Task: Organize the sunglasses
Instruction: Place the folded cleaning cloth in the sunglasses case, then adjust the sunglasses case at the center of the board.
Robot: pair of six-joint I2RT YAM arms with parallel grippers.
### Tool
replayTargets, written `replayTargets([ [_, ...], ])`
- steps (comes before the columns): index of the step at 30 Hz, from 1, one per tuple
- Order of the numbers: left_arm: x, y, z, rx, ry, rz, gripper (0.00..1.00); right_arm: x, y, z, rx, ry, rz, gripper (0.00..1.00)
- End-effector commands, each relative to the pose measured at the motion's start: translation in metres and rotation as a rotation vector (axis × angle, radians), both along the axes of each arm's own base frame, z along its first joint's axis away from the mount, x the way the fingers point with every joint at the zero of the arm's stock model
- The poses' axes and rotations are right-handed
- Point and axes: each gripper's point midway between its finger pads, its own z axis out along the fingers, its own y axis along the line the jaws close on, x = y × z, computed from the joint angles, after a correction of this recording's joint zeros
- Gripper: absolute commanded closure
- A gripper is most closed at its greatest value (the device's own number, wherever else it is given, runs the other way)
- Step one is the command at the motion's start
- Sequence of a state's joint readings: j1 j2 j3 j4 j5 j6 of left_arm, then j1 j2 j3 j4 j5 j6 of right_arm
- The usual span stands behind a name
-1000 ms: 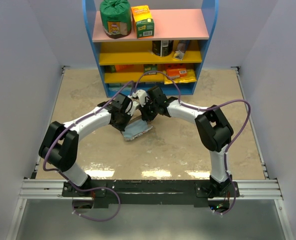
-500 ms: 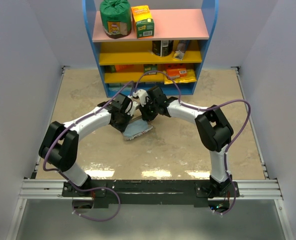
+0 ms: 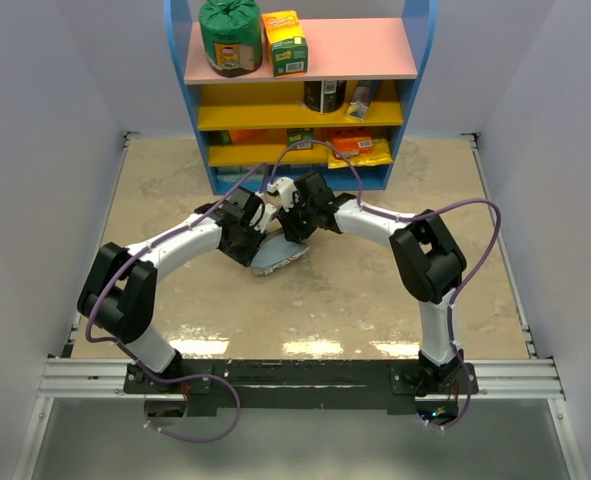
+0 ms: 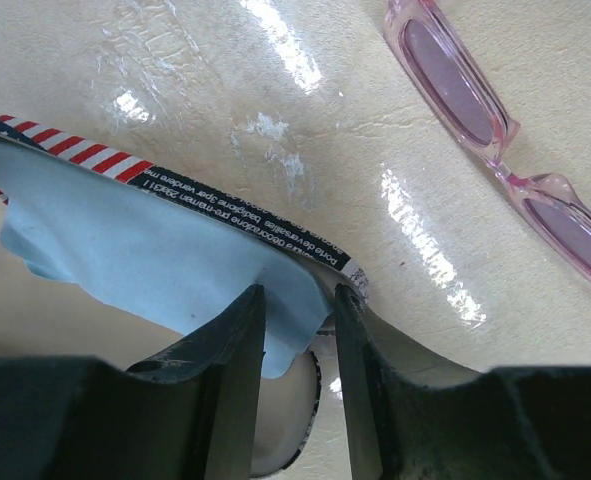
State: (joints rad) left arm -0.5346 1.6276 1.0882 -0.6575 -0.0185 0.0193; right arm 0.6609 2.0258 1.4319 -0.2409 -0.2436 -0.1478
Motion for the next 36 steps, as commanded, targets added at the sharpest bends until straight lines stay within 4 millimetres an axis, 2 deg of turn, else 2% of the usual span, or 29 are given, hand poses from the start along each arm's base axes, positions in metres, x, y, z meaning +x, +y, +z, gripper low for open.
replayTargets([
  [1, -0.020, -0.043, 0.004, -0.089, 0.023, -0.288, 0.53, 0.011, 0.067, 0.129, 0.311, -0.273, 0.087, 0.61],
  [6, -0.017, -0.041, 0.010, -0.082, -0.004, -0.280, 0.47, 0.009, 0.063, 0.140, 0.321, -0.290, 0.085, 0.59],
  [11, -0.014, -0.038, 0.017, -0.079, -0.027, -0.269, 0.35, 0.005, 0.061, 0.145, 0.317, -0.295, 0.098, 0.53],
  [18, -0.011, -0.029, 0.031, -0.079, -0.068, -0.256, 0.20, 0.006, 0.047, 0.151, 0.278, -0.343, 0.079, 0.32],
  [20, -0.010, -0.027, 0.035, -0.077, -0.077, -0.257, 0.08, 0.008, 0.041, 0.152, 0.271, -0.350, 0.075, 0.26],
  [21, -0.009, -0.026, 0.039, -0.079, -0.091, -0.255, 0.06, 0.010, 0.037, 0.150, 0.264, -0.343, 0.071, 0.25],
  [22, -0.006, -0.021, 0.041, -0.075, -0.100, -0.247, 0.00, 0.012, 0.034, 0.150, 0.262, -0.340, 0.070, 0.24],
  [23, -0.005, -0.019, 0.043, -0.072, -0.108, -0.244, 0.00, 0.014, 0.031, 0.150, 0.264, -0.336, 0.068, 0.22],
  [27, 0.003, -0.003, 0.052, -0.077, -0.134, -0.197, 0.00, 0.025, 0.009, 0.140, 0.251, -0.285, 0.046, 0.23],
  [31, 0.010, 0.015, 0.060, -0.067, -0.154, -0.156, 0.00, 0.023, -0.009, 0.125, 0.176, -0.290, 0.060, 0.25],
  [36, 0.020, 0.035, 0.072, -0.055, -0.187, -0.095, 0.00, 0.021, -0.035, 0.092, 0.047, -0.278, 0.020, 0.28],
])
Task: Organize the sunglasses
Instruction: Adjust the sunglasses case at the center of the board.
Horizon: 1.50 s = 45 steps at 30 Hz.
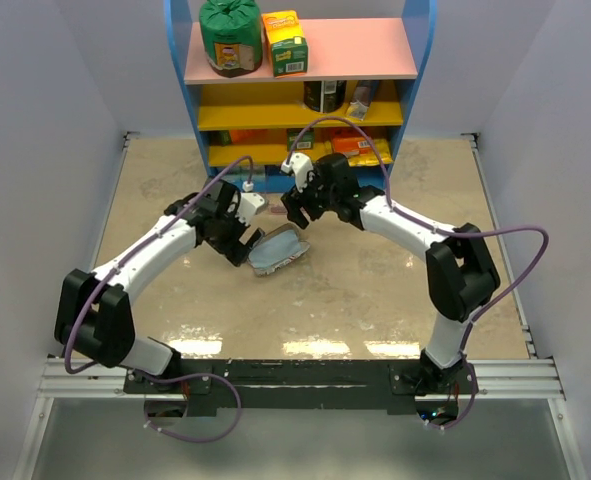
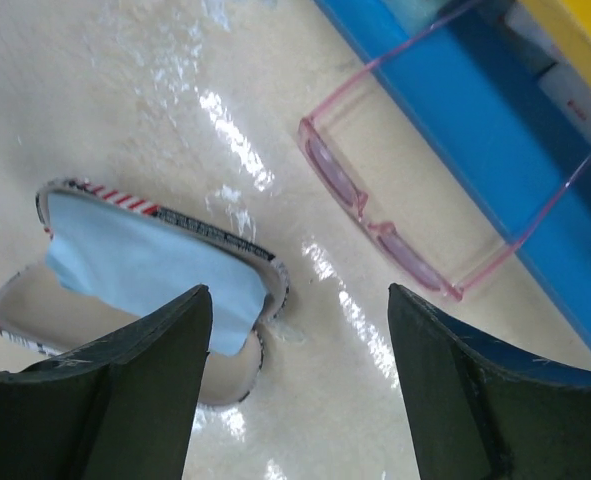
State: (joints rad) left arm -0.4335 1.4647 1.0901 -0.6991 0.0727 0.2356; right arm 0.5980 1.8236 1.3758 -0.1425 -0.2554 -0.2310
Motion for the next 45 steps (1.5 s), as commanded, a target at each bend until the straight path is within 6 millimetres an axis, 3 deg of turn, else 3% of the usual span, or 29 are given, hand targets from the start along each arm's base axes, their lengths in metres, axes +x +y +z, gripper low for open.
replayTargets([
  [1, 0.011, 0.013, 0.025, -0.011, -0.070, 0.048, 0.00, -0.005, -0.019, -0.004, -0.090, -0.040, -0.009, 0.28],
  [11, 0.011, 0.040, 0.040, -0.016, -0.109, 0.121, 0.00, -0.006, -0.052, -0.064, -0.301, 0.031, -0.111, 0.34],
  [19, 0.006, 0.042, 0.040, -0.028, -0.119, 0.134, 0.00, -0.019, -0.051, -0.091, -0.379, 0.100, -0.073, 0.41],
  [22, 0.005, 0.042, 0.038, -0.030, -0.118, 0.133, 0.00, -0.031, -0.041, -0.094, -0.374, 0.115, -0.020, 0.42],
  [27, 0.007, 0.041, 0.037, -0.035, -0.122, 0.140, 0.00, -0.054, -0.013, -0.087, -0.326, 0.122, 0.086, 0.43],
  [30, 0.007, 0.041, 0.036, -0.037, -0.120, 0.141, 0.00, -0.056, -0.006, -0.084, -0.331, 0.113, 0.090, 0.43],
  [34, 0.007, 0.042, 0.035, -0.035, -0.125, 0.141, 0.00, -0.041, -0.016, -0.069, -0.371, 0.024, 0.045, 0.42],
  [39, 0.008, 0.041, 0.034, -0.038, -0.132, 0.141, 0.00, -0.017, -0.042, -0.031, -0.405, -0.085, 0.022, 0.38],
  [43, 0.011, 0.041, 0.034, -0.038, -0.136, 0.144, 0.00, 0.015, -0.057, -0.002, -0.422, -0.155, 0.004, 0.33],
  [45, 0.012, 0.041, 0.033, -0.038, -0.136, 0.144, 0.00, 0.025, -0.064, -0.008, -0.473, -0.153, 0.035, 0.32],
])
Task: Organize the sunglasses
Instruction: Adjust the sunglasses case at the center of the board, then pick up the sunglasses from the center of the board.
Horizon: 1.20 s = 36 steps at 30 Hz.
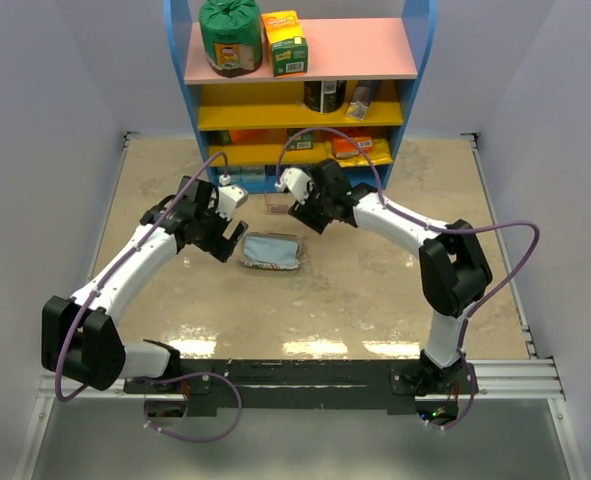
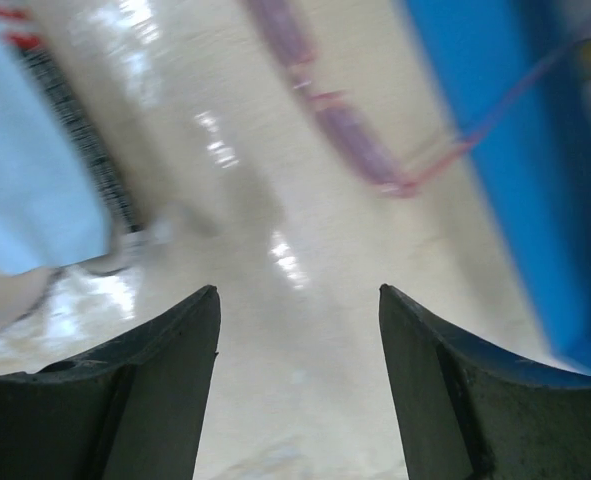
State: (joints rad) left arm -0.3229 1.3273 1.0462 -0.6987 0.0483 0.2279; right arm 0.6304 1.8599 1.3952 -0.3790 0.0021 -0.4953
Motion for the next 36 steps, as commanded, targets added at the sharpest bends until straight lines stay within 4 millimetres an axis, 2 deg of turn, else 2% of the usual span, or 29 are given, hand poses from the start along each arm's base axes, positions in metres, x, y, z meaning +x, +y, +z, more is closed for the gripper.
replayTargets([
  [1, 0.008, 0.000, 0.008, -0.017, -0.045, 0.014, 0.00, 0.038, -0.008, 0.044, -0.056, -0.128, 0.052, 0.31],
  [3, 0.008, 0.001, 0.007, -0.014, -0.046, 0.017, 0.00, 0.044, -0.008, 0.029, -0.109, -0.115, 0.086, 0.28],
  [6, 0.009, 0.001, 0.008, -0.012, -0.060, 0.023, 0.00, 0.060, -0.002, 0.033, -0.133, -0.143, 0.108, 0.25],
  [7, 0.009, 0.003, 0.009, -0.011, -0.063, 0.026, 0.00, 0.063, 0.000, 0.020, -0.154, -0.126, 0.111, 0.25],
  [9, 0.009, 0.003, 0.008, -0.011, -0.067, 0.027, 0.00, 0.072, 0.004, 0.018, -0.166, -0.136, 0.121, 0.24],
  [10, 0.008, 0.003, 0.008, -0.010, -0.070, 0.027, 0.00, 0.074, 0.004, 0.009, -0.177, -0.123, 0.125, 0.24],
  [15, 0.008, 0.005, 0.009, -0.006, -0.081, 0.028, 0.00, 0.089, 0.008, 0.003, -0.195, -0.149, 0.115, 0.23],
  [19, 0.008, 0.005, 0.009, -0.006, -0.082, 0.026, 0.00, 0.094, 0.007, -0.013, -0.220, -0.138, 0.119, 0.23],
  [24, 0.009, 0.004, 0.008, -0.006, -0.083, 0.025, 0.00, 0.094, 0.009, -0.019, -0.219, -0.131, 0.129, 0.26],
  [28, 0.008, 0.005, 0.007, -0.007, -0.081, 0.025, 0.00, 0.092, 0.010, -0.022, -0.215, -0.121, 0.152, 0.33],
  [36, 0.008, 0.005, 0.008, -0.009, -0.088, 0.025, 0.00, 0.082, 0.011, -0.030, -0.208, -0.085, 0.199, 0.64],
])
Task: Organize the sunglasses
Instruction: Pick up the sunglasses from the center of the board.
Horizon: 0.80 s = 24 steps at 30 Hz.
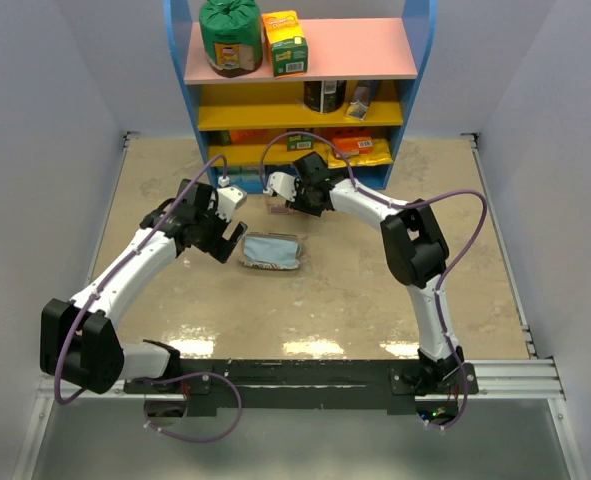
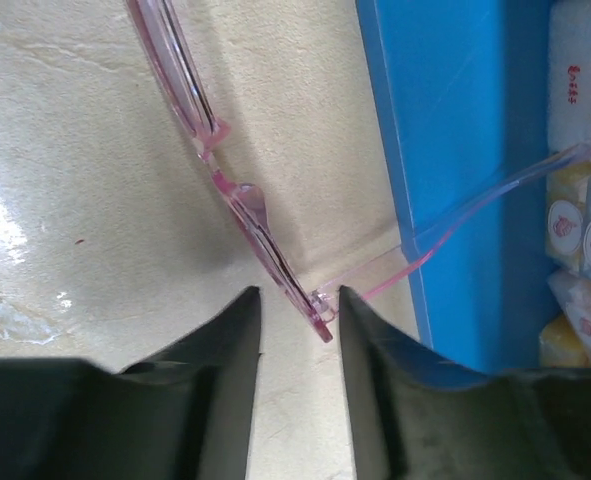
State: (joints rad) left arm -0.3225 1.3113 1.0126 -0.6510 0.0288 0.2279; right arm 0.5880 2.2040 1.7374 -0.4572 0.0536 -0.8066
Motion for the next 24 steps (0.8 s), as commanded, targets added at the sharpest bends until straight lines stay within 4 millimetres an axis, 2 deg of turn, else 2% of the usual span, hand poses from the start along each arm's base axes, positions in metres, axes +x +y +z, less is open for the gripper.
replayTargets([
  [1, 0.004, 0.002, 0.010, -0.014, -0.055, 0.013, 0.00, 0.003, 0.007, 0.014, 0.034, -0.016, 0.036, 0.71],
  [3, 0.003, 0.002, 0.010, -0.014, -0.055, 0.013, 0.00, 0.002, 0.007, 0.014, 0.036, -0.013, 0.041, 0.77],
  [4, 0.004, 0.003, 0.011, -0.014, -0.059, 0.013, 0.00, 0.002, 0.006, 0.013, 0.035, -0.011, 0.042, 0.84],
  [8, 0.003, 0.003, 0.011, -0.016, -0.058, 0.014, 0.00, -0.002, 0.004, 0.015, 0.036, -0.005, 0.044, 1.00],
  [12, 0.003, 0.003, 0.011, -0.016, -0.059, 0.014, 0.00, -0.009, 0.000, 0.023, 0.037, 0.004, 0.036, 1.00],
  [18, 0.003, 0.003, 0.014, -0.019, -0.068, 0.011, 0.00, -0.039, -0.004, 0.034, 0.077, 0.063, 0.057, 1.00],
  [20, 0.002, 0.003, 0.014, -0.021, -0.068, 0.010, 0.00, -0.049, -0.011, 0.033, 0.072, 0.079, 0.052, 1.00],
  [21, 0.002, 0.002, 0.015, -0.022, -0.070, 0.012, 0.00, -0.052, -0.014, 0.044, 0.078, 0.064, 0.051, 1.00],
  [23, 0.002, 0.002, 0.015, -0.024, -0.070, 0.011, 0.00, -0.062, -0.023, 0.041, 0.066, 0.078, 0.041, 1.00],
  [24, 0.002, 0.002, 0.015, -0.025, -0.069, 0.010, 0.00, -0.065, -0.027, 0.051, 0.068, 0.061, 0.034, 1.00],
])
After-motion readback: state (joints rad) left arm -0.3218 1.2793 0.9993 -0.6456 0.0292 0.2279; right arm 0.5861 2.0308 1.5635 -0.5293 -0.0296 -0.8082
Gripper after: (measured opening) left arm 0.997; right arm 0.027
